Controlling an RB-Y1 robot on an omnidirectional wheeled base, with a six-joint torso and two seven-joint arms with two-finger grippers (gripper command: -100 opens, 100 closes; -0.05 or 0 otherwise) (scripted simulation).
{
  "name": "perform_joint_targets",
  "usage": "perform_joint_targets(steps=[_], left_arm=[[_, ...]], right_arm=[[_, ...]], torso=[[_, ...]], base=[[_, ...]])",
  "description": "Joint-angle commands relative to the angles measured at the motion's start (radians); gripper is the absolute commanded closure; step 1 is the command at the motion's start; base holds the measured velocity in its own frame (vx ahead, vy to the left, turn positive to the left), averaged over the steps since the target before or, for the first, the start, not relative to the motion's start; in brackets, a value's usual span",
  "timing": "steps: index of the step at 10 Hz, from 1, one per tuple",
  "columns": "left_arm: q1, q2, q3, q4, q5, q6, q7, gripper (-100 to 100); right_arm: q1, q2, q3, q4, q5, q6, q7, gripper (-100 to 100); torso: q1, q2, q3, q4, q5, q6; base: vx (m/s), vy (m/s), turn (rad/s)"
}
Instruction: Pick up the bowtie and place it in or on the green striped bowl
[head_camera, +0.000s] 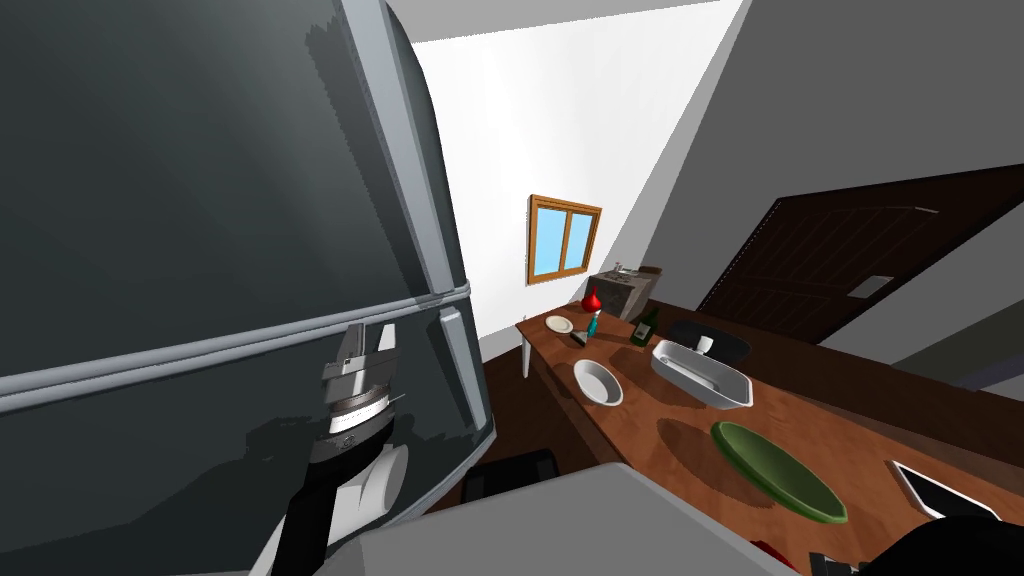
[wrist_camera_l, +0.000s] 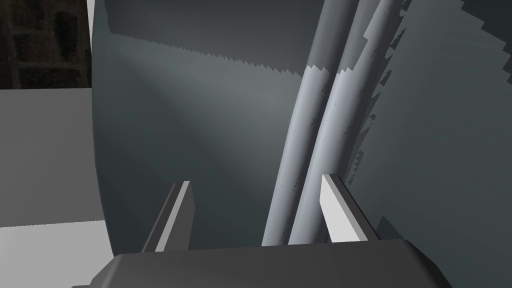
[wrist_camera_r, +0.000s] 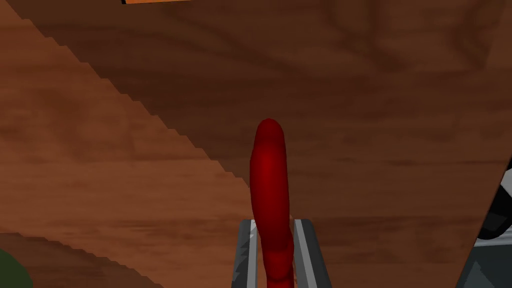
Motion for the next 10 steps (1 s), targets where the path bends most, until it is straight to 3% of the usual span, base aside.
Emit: perform_joint_targets(steps=[1, 2, 3, 4, 10], left_arm=[[0.000, 0.000, 0.000, 0.000, 0.000, 0.000, 0.000, 0], [0.000, 0.000, 0.000, 0.000, 0.000, 0.000, 0.000, 0], [0.000, 0.000, 0.000, 0.000, 0.000, 0.000, 0.000, 0], [0.000, 0.000, 0.000, 0.000, 0.000, 0.000, 0.000, 0], [0.000, 0.000, 0.000, 0.000, 0.000, 0.000, 0.000, 0]], right_arm=[[-0.013, -0.022, -0.006, 0.016, 0.003, -0.033, 0.003, 100], [-0.010, -0.012, -0.003, 0.012, 0.003, -0.017, 0.001, 100], [-0.011, -0.013, -0.003, 0.014, 0.003, -0.022, 0.002, 0], [-0.002, -0.025, -0.014, 0.023, 0.034, -0.034, -0.026, 100], [0.016, -0.099, -0.038, 0.035, 0.080, -0.100, -0.093, 100]], torso=[[0.000, 0.000, 0.000, 0.000, 0.000, 0.000], [0.002, -0.001, 0.000, 0.000, 0.000, 0.000], [0.001, 0.000, 0.000, 0.000, 0.000, 0.000], [-0.001, 0.000, 0.000, 0.000, 0.000, 0.000], [-0.004, 0.006, 0.003, 0.001, 0.001, 0.001]], base=[[0.018, 0.060, -0.075], [0.007, 0.027, -0.010], [0.001, 0.005, 0.002], [-0.088, -0.020, 0.005], [-0.094, -0.043, 0.032]])
